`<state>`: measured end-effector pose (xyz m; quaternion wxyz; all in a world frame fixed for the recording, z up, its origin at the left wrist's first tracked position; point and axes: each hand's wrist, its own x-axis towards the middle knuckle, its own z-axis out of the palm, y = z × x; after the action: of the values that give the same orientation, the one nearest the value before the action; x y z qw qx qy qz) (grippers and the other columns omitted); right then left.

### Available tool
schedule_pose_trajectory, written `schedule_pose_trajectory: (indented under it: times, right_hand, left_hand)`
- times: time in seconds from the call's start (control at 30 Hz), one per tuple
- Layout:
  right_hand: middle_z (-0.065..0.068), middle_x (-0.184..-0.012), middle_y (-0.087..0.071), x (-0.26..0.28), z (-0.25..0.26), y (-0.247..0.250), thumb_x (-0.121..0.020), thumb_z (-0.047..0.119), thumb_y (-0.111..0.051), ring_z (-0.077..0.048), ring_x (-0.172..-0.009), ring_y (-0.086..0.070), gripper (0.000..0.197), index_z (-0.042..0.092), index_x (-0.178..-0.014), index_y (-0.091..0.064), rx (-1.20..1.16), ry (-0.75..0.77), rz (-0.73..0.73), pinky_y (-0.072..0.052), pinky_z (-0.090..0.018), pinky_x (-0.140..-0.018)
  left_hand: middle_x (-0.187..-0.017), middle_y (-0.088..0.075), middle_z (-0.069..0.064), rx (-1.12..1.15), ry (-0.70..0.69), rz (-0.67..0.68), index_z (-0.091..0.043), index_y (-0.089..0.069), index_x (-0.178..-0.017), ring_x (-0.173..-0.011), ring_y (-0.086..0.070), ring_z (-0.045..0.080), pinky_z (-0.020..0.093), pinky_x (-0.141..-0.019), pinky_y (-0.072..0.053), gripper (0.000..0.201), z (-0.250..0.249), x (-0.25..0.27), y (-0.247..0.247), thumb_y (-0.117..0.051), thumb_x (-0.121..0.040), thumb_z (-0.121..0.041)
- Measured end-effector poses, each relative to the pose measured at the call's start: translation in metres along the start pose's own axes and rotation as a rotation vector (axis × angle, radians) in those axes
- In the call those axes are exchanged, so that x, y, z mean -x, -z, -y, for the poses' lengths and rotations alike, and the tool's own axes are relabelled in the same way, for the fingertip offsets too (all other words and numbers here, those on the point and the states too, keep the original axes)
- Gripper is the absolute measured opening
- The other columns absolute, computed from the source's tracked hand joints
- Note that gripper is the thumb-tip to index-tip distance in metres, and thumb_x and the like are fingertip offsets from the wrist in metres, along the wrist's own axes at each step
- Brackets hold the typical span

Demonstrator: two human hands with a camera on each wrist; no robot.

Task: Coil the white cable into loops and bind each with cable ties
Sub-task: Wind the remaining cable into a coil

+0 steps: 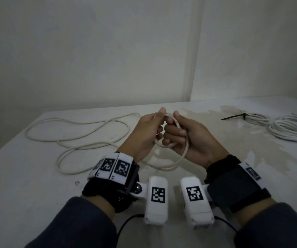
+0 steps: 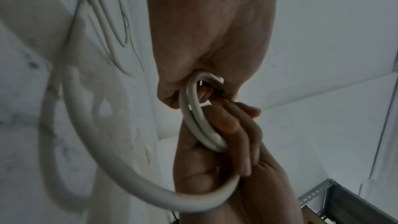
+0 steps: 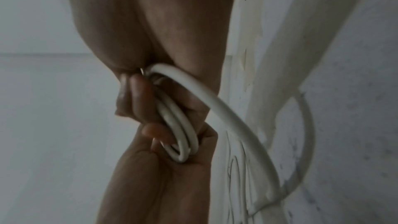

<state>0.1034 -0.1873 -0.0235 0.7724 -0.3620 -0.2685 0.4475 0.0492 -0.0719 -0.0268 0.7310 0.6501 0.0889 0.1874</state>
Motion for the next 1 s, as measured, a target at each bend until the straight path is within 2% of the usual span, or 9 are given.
schedule_pose_trajectory:
  times: [0.17,0.23,0.33,0.4,0.47,0.53,0.63,0.8,1.0]
  right_hand:
    - [0.008,-0.04,-0.019,-0.002,0.003,0.014,-0.1,0.032,-0.035,-0.008,-0.034,-0.014,0.043,0.015,-0.062,-0.044,-0.132,0.052,-0.171,-0.029,-0.019,-0.04]
    - [0.007,-0.04,-0.021,-0.004,0.008,0.023,-0.103,0.033,-0.032,-0.008,-0.032,-0.019,0.042,0.016,-0.065,-0.04,-0.212,0.182,-0.3,-0.028,-0.019,-0.039]
    - [0.007,-0.04,-0.022,-0.002,0.016,0.035,-0.104,0.034,-0.03,-0.008,-0.031,-0.019,0.044,0.017,-0.065,-0.04,-0.304,0.309,-0.414,-0.029,-0.019,-0.039]
    - [0.007,-0.04,-0.022,-0.002,0.017,0.036,-0.104,0.035,-0.031,-0.008,-0.032,-0.019,0.044,0.016,-0.065,-0.041,-0.326,0.343,-0.433,-0.03,-0.019,-0.04]
    - [0.007,-0.04,-0.022,-0.004,0.013,0.032,-0.103,0.034,-0.032,-0.008,-0.032,-0.02,0.044,0.016,-0.064,-0.042,-0.329,0.347,-0.419,-0.031,-0.019,-0.041]
    - [0.007,-0.04,-0.022,-0.004,0.011,0.029,-0.103,0.034,-0.032,-0.008,-0.033,-0.02,0.044,0.016,-0.064,-0.042,-0.332,0.345,-0.392,-0.032,-0.019,-0.042]
    - [0.006,-0.041,-0.023,-0.003,0.01,0.028,-0.103,0.033,-0.032,-0.008,-0.034,-0.021,0.043,0.016,-0.065,-0.041,-0.359,0.337,-0.34,-0.034,-0.02,-0.044]
    - [0.006,-0.041,-0.026,-0.001,0.009,0.022,-0.101,0.03,-0.036,-0.008,-0.034,-0.025,0.042,0.015,-0.063,-0.044,-0.344,0.284,-0.28,-0.039,-0.019,-0.047]
    - [0.006,-0.04,-0.027,0.0,0.012,0.024,-0.098,0.024,-0.041,-0.008,-0.033,-0.025,0.035,0.011,-0.066,-0.047,-0.331,0.209,-0.317,-0.039,-0.018,-0.045]
  left_hand:
    - [-0.08,-0.053,-0.001,-0.33,-0.024,-0.087,-0.012,-0.062,-0.102,-0.073,-0.048,0.014,0.025,-0.066,-0.039,0.03,0.0,0.001,-0.002,-0.051,-0.096,-0.039]
    - [-0.076,-0.054,-0.001,-0.368,-0.004,-0.139,-0.012,-0.062,-0.094,-0.064,-0.047,0.011,0.021,-0.059,-0.04,0.026,-0.006,0.002,0.004,-0.055,-0.094,-0.037]
    - [-0.059,-0.06,0.002,-0.409,0.255,0.143,-0.007,-0.067,-0.074,-0.044,-0.045,0.008,0.015,-0.042,-0.034,0.044,-0.015,0.011,0.009,-0.047,-0.098,-0.038]
    - [-0.062,-0.069,0.006,-0.56,0.494,0.424,-0.002,-0.071,-0.081,-0.046,-0.056,0.01,0.015,-0.043,-0.038,0.061,-0.014,0.02,0.003,-0.036,-0.098,-0.049]
    - [-0.067,-0.072,0.009,-0.597,0.652,0.512,0.001,-0.07,-0.09,-0.055,-0.065,0.014,0.016,-0.048,-0.047,0.072,-0.009,0.024,-0.005,-0.03,-0.096,-0.059]
    - [-0.068,-0.072,0.013,-0.529,0.68,0.387,0.004,-0.068,-0.091,-0.056,-0.067,0.015,0.018,-0.052,-0.053,0.069,-0.003,0.021,-0.008,-0.036,-0.095,-0.057]
    - [-0.074,-0.069,0.021,-0.177,0.536,0.045,0.008,-0.062,-0.087,-0.056,-0.067,0.021,0.026,-0.058,-0.057,0.033,0.006,0.011,-0.006,-0.056,-0.096,-0.023]
    - [-0.078,-0.065,0.014,0.482,0.379,-0.214,0.002,-0.057,-0.084,-0.072,-0.063,0.018,0.022,-0.056,-0.056,0.014,0.011,0.003,0.002,-0.049,-0.096,0.0]
    - [-0.065,-0.061,0.009,0.311,0.164,-0.457,0.0,-0.06,-0.084,-0.036,-0.048,0.003,0.014,-0.042,-0.043,0.012,0.016,-0.004,0.01,-0.053,-0.094,-0.002]
